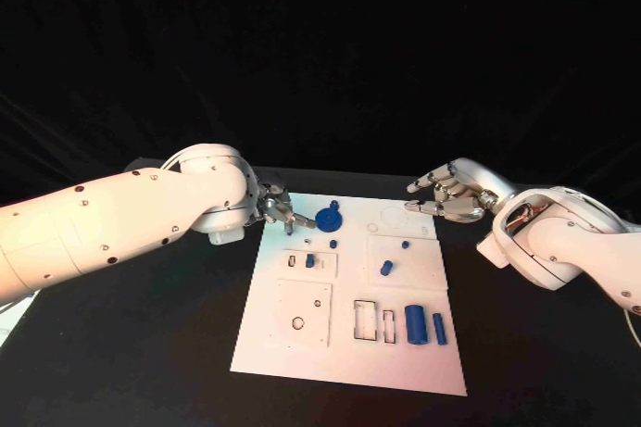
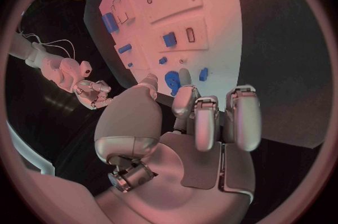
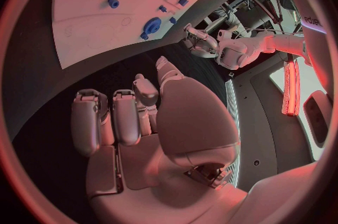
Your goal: Assemble the parts on the task board
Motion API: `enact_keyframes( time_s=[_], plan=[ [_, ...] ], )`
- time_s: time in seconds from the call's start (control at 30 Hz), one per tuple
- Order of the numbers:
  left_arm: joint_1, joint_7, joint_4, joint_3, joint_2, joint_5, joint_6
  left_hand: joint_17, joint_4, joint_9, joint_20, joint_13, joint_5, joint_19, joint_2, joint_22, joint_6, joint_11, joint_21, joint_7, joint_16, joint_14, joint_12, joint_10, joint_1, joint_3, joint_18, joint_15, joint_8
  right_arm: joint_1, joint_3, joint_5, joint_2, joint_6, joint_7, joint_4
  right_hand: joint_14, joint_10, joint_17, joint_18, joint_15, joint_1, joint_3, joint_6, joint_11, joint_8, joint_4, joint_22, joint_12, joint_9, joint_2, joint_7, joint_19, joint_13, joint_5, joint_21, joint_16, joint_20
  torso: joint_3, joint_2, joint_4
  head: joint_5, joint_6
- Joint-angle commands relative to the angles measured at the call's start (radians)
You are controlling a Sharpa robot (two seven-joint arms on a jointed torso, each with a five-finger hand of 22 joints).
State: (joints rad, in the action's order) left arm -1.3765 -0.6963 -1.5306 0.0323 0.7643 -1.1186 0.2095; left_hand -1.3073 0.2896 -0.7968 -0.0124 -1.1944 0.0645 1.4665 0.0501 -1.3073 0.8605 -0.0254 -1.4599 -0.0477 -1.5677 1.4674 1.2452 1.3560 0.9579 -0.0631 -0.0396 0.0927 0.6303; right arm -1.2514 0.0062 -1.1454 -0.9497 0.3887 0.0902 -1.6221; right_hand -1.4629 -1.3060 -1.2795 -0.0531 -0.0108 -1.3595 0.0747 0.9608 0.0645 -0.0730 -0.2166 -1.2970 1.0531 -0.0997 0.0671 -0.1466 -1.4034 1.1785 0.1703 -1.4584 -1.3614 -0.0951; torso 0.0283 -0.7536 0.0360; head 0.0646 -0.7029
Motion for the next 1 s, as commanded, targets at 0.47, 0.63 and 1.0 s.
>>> enact_keyframes(
  time_s=[0.47,0.63,1.0],
  plan=[
    [-0.037,-0.100,0.186,-0.019,-0.088,0.004,0.103,-0.264,-0.002,0.018,-0.012,-0.005,-0.003,0.045,-0.024,-0.101,0.002,0.004,0.007,-0.002,-0.003,0.103,0.007,-0.003,0.052,0.029,0.002,-0.010,-0.015,0.001,-0.001,-0.007,0.009,-0.005,-0.004,0.013,-0.046,-0.001,0.001,-0.008,-0.004,0.006,-0.008,0.008,-0.004,-0.003,0.000,0.001,-0.005,-0.002,-0.005,-0.002,0.004,-0.001,0.005,0.004,0.006,0.000,0.0024,-0.002,0.0015,0.005,0.005],
    [-0.034,-0.085,0.237,-0.034,-0.122,-0.008,0.113,-0.264,-0.002,0.023,-0.013,-0.012,-0.003,0.047,-0.032,-0.105,0.008,0.004,0.004,-0.001,-0.003,0.103,0.014,0.002,0.067,0.036,0.003,-0.010,-0.016,0.002,-0.001,-0.007,0.012,-0.006,-0.005,0.014,-0.045,0.000,0.001,-0.008,-0.004,0.006,-0.008,0.008,-0.004,-0.003,0.000,0.003,-0.005,-0.002,-0.005,-0.002,0.005,-0.001,0.005,0.004,0.007,0.000,0.0035,-0.003,-0.0001,0.009,0.005],
    [-0.020,-0.065,0.313,-0.046,-0.166,-0.034,0.125,-0.264,-0.004,0.028,-0.013,-0.019,-0.002,0.049,-0.041,-0.111,0.018,0.002,0.000,0.001,-0.003,0.103,0.021,0.008,0.090,0.046,0.004,-0.009,-0.016,0.003,-0.001,-0.007,0.013,-0.006,-0.006,0.014,-0.046,0.000,0.001,-0.008,-0.004,0.005,-0.008,0.008,-0.004,-0.003,0.000,0.002,-0.005,-0.002,-0.006,-0.002,0.004,-0.001,0.006,0.004,0.007,0.000,0.0020,-0.002,0.0000,0.011,0.002]
  ],
)
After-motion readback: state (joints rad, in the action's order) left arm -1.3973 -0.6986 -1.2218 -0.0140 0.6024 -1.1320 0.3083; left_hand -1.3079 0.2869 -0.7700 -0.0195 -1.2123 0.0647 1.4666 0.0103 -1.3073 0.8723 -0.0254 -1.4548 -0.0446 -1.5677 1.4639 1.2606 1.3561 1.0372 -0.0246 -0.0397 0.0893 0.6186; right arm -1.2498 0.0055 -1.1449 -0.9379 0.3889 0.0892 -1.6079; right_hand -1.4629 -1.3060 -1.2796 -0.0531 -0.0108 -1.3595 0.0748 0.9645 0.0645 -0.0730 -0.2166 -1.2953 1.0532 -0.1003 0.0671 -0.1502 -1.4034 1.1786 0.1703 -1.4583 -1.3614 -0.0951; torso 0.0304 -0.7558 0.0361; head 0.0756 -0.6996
